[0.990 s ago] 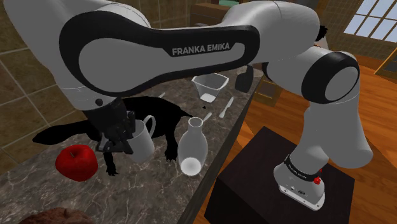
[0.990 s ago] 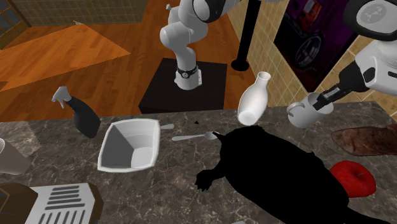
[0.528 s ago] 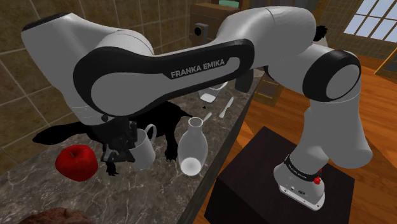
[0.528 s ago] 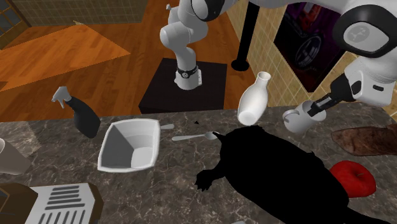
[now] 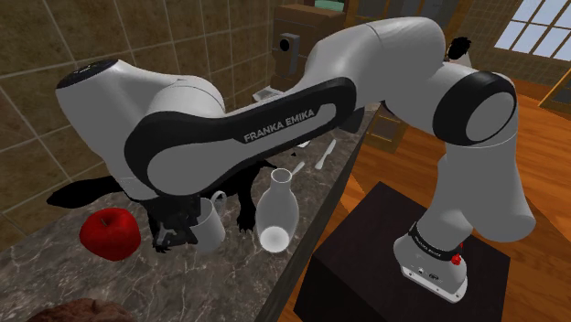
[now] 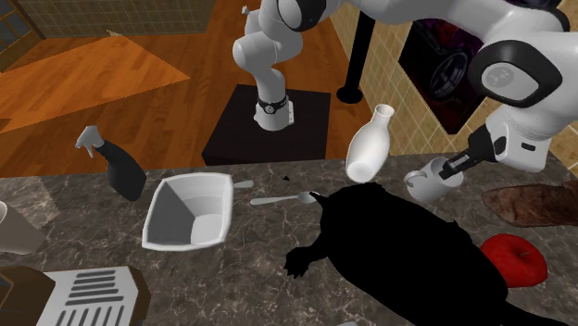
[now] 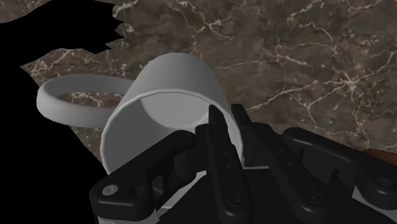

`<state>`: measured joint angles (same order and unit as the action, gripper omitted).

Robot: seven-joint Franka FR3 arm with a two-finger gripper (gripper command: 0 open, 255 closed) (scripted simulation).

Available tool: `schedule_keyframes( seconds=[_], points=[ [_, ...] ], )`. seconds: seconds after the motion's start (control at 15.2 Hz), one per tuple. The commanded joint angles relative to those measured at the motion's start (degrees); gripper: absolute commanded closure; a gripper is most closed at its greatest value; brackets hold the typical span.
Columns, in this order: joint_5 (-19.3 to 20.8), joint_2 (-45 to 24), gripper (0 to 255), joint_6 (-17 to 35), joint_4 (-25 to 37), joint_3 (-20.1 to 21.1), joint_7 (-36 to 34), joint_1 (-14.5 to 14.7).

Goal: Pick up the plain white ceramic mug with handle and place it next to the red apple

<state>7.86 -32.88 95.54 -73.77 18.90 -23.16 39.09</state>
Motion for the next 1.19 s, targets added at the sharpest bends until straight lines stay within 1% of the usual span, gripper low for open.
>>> schedule_keyframes(
  seconds=[0.0, 0.53, 1.06, 1.12],
  points=[
    [0.03, 0.04, 255, 1.72, -1.74, -0.05, 0.03, -0.22],
    [0.49, -1.31, 255, 7.1, -5.86, -0.34, -0.19, -0.41],
    [0.52, -1.41, 255, 7.41, -6.07, -0.36, -0.2, -0.41],
    [0.52, -1.41, 0, 7.41, -6.07, -0.36, -0.2, -0.41]
  ],
)
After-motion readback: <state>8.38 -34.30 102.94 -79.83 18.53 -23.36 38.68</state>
